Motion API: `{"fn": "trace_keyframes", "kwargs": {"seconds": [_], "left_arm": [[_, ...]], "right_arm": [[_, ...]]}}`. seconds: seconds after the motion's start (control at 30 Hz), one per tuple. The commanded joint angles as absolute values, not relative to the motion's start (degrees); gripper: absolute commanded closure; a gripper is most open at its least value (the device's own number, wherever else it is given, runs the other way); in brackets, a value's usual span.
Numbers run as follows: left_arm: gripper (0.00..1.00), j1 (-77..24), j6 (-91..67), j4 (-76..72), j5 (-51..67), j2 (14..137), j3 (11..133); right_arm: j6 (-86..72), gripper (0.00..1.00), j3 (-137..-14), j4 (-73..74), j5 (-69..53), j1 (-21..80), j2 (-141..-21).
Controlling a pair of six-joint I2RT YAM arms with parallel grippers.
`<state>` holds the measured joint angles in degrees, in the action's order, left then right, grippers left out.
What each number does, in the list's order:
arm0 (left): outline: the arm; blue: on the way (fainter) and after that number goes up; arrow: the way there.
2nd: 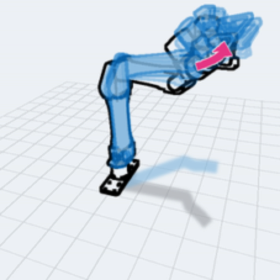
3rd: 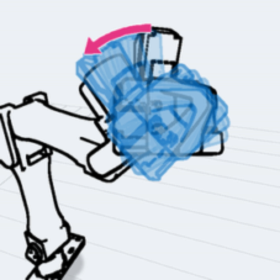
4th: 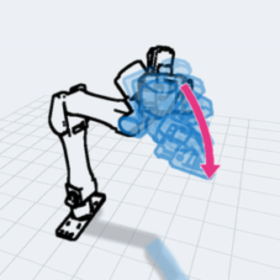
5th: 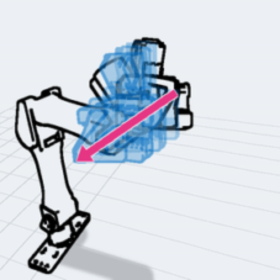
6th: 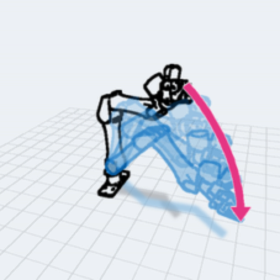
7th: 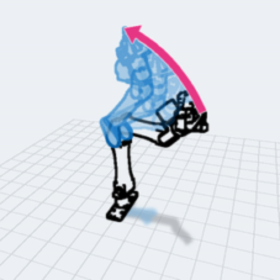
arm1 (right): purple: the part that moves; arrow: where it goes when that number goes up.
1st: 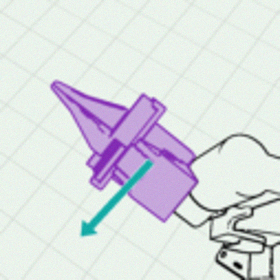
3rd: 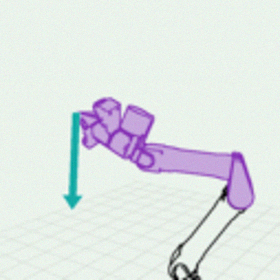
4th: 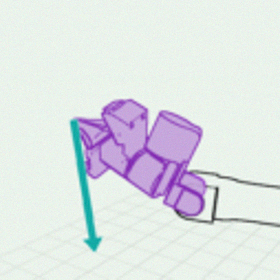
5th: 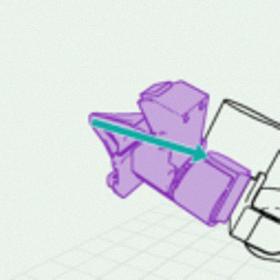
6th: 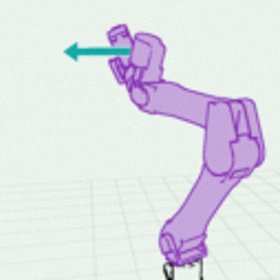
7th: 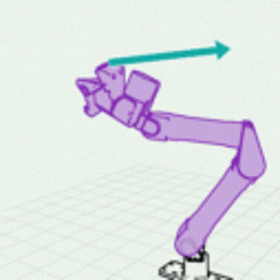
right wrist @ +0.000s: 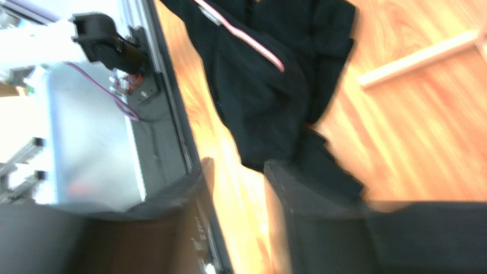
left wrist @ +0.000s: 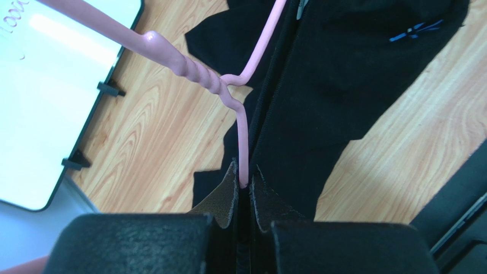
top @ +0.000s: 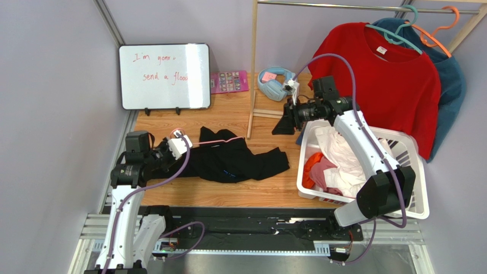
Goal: Place the t-shirt on the hanger
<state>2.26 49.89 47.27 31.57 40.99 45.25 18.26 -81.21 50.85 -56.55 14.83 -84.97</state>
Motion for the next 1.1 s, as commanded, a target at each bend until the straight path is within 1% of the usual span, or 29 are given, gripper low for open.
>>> {"fn": "trace_keyframes", "kwargs": {"seconds": [0.0,0.03,0.07,0.2,0.33,0.37,0.5,0.9,1.0,1.03,1.07], "left_arm": [[1.0,2.7,52.4,48.3,39.1,40.2,46.6],[1.0,2.6,52.2,48.3,39.4,40.2,46.8],[1.0,2.7,51.8,48.3,39.4,40.4,47.0],[1.0,2.6,51.2,49.3,39.4,42.4,49.0],[1.0,2.6,50.7,49.6,40.2,42.7,50.4],[1.0,2.6,50.7,49.9,40.3,42.9,50.7],[1.0,2.6,50.7,50.4,40.6,43.3,51.3],[1.0,2.6,50.1,52.4,41.3,43.8,53.2],[1.0,2.6,51.2,53.9,41.0,43.2,53.2],[1.0,2.7,51.2,54.1,40.9,43.2,53.2],[1.0,2.7,51.3,54.1,40.5,43.1,53.1]], "right_arm": [[15.7,0.28,-78.1,40.4,-53.2,20.2,-83.9],[15.9,0.2,-77.4,38.9,-52.7,21.6,-84.2],[16.3,0.1,-76.8,36.5,-52.6,22.2,-85.2],[20.6,0.05,-78.0,36.0,-53.0,25.6,-90.2],[27.6,0.04,-75.7,33.6,-54.9,27.4,-91.6],[31.7,0.04,-75.2,33.5,-55.3,27.6,-91.6],[36.1,0.05,-72.7,30.9,-54.6,28.1,-92.4],[38.4,0.21,-74.6,27.3,-53.6,31.7,-99.1],[39.0,0.32,-74.6,27.7,-53.2,31.6,-100.2],[39.2,0.45,-74.6,27.9,-52.9,31.5,-100.3],[39.6,0.51,-74.5,28.1,-52.8,31.5,-100.4]]}}
